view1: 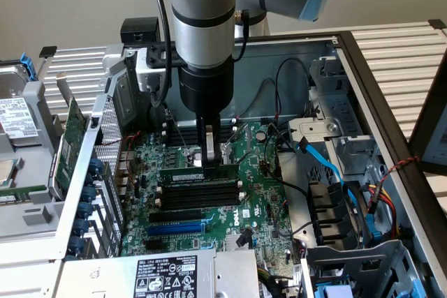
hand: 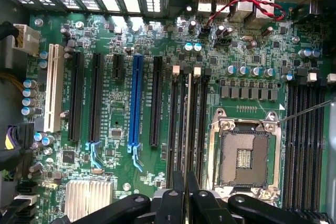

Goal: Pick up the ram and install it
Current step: 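Insert the ram into the slot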

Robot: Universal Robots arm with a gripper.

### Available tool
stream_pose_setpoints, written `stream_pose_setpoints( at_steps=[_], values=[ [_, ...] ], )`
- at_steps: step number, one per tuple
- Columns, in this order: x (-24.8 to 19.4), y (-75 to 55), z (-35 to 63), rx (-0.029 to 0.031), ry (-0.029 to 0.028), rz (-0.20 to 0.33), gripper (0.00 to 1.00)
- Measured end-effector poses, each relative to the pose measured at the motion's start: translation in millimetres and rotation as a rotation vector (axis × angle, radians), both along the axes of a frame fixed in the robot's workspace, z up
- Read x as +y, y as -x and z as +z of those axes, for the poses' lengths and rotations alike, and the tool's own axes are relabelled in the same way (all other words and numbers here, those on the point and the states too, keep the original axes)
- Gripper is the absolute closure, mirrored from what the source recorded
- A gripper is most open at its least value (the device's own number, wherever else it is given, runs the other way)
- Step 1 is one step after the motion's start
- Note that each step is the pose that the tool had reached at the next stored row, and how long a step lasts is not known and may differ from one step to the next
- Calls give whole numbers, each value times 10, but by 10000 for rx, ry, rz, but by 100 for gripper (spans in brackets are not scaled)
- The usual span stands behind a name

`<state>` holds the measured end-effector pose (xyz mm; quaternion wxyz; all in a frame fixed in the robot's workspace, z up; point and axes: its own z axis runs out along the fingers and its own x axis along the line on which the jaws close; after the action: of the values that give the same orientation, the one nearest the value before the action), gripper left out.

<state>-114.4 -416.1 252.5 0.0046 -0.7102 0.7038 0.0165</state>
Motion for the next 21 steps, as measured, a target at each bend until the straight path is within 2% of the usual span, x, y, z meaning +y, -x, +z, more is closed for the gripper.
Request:
stream_pose_setpoints(
  at_steps=[3, 6, 7, 12, 15, 21],
  values=[
    [0, 0, -2, 0, 47, 1, 87],
    [0, 0, -3, 9, 164, 6, 87],
    [-1, 0, -3, 11, 177, 14, 87],
    [0, 0, -3, 10, 180, 50, 87],
    [0, 0, -5, 8, 179, 267, 87],
    [-19, 1, -18, 7, 179, 291, 87]
  ],
)
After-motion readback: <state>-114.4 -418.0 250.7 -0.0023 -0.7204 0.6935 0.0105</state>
